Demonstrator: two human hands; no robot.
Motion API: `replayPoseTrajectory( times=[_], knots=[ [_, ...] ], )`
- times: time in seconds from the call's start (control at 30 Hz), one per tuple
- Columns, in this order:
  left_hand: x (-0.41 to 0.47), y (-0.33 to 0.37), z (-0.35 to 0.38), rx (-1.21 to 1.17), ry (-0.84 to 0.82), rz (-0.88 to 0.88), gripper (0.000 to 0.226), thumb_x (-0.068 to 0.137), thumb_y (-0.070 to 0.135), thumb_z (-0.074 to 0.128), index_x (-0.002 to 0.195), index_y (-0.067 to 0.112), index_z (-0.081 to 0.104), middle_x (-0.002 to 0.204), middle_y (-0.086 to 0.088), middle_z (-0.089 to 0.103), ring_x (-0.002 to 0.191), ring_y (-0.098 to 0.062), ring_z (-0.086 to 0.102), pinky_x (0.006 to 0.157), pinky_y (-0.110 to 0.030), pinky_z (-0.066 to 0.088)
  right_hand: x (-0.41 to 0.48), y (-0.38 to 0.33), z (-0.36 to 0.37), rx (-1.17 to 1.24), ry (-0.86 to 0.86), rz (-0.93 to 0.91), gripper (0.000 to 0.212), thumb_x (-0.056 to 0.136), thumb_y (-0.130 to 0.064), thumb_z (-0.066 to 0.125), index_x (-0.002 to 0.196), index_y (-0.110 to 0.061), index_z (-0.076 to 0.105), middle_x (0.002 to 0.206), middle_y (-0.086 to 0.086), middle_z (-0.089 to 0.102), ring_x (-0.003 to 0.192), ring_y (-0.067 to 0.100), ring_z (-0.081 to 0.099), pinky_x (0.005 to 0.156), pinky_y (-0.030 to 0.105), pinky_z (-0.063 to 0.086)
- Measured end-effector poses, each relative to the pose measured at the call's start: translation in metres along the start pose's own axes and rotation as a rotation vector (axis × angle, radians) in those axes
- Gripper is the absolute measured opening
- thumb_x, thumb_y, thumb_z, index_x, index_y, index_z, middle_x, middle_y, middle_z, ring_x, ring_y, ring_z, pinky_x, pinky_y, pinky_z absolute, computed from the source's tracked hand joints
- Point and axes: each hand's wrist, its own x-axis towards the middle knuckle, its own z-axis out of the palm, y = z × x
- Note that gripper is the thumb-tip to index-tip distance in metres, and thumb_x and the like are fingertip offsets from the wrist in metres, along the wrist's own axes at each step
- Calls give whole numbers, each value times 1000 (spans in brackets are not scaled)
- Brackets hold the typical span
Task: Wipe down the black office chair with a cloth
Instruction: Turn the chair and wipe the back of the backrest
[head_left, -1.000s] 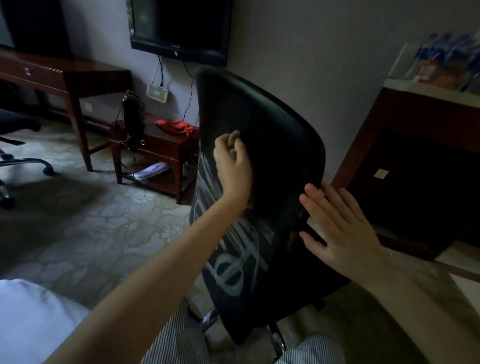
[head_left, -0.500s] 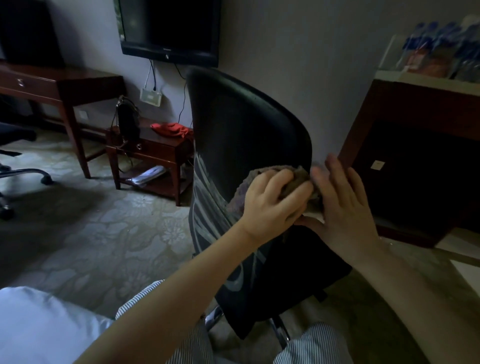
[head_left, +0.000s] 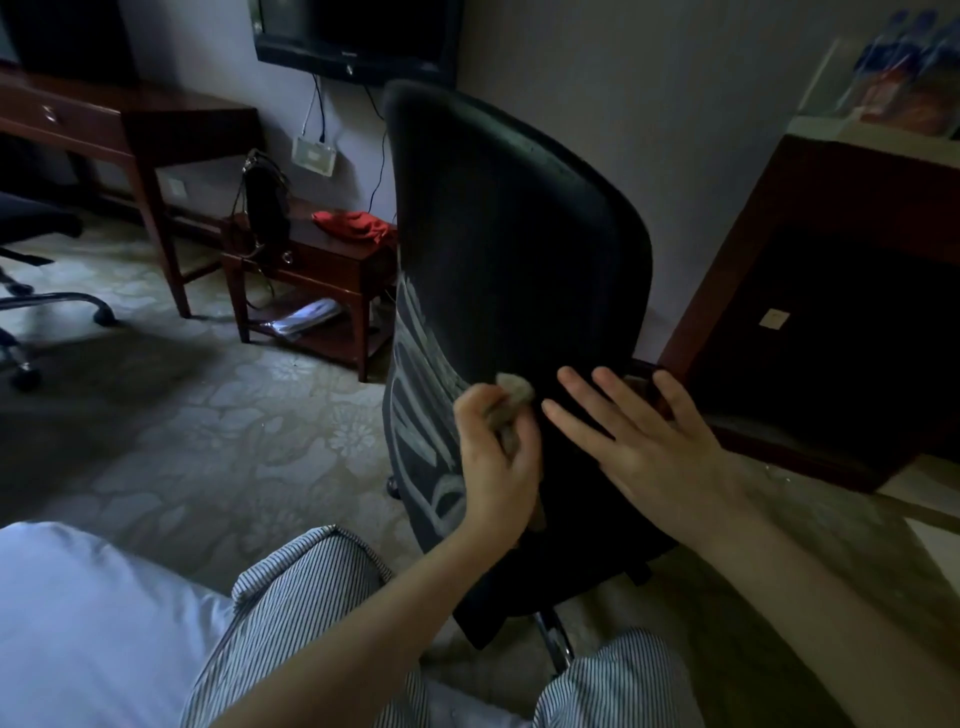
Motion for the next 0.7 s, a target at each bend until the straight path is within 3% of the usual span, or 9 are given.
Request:
replayPoseTrajectory(
  times=[0.1,0.17,0.23,0.33,0.43,0.57,0.7],
  knots=[
    [9,-3,-6,-127,191,-458,13,94,17,51,92,29,47,87,0,51,74,-4,49,68,-22,43,7,2,9,-11,-10,-66,54,91,-5,35,143,-20,34,152,1,22,140,21,9,116,43,-8],
    [13,-9,-15,-155,209,-603,1,94,23,53,92,23,53,87,0,56,79,-7,54,66,-19,46,10,3,12,-5,14,-49,52,96,0,18,141,-19,37,150,2,26,140,22,12,116,42,-5],
    [11,-7,-20,-243,160,-671,7,93,27,55,98,22,56,94,-1,60,87,-11,57,71,-19,48,12,-1,13,32,54,-13,48,99,-3,17,139,-17,40,148,2,30,143,23,8,116,41,-2],
    [4,8,-14,-394,80,-691,22,92,25,50,115,25,49,106,0,58,95,-10,57,78,-23,45,15,-5,16,81,121,10,42,100,-7,27,135,-16,46,146,3,33,146,22,-1,116,44,2],
    [-4,15,1,-247,4,-569,29,98,24,43,125,32,39,118,5,51,106,-3,51,89,-22,43,23,-1,18,98,162,-30,40,99,-6,33,132,-16,51,145,3,35,140,22,14,114,46,8],
    [-9,3,10,-7,128,-473,30,98,31,42,128,31,44,126,6,44,115,-6,44,101,-30,39,36,-6,17,87,174,-57,37,97,-8,38,130,-13,54,144,6,41,135,23,26,109,46,15],
    [-1,3,7,-96,143,-545,34,96,36,45,129,27,46,128,3,44,114,-6,47,99,-28,42,47,-14,18,70,164,-55,39,94,-10,40,131,-12,53,141,5,48,133,22,30,109,44,11]
  ],
)
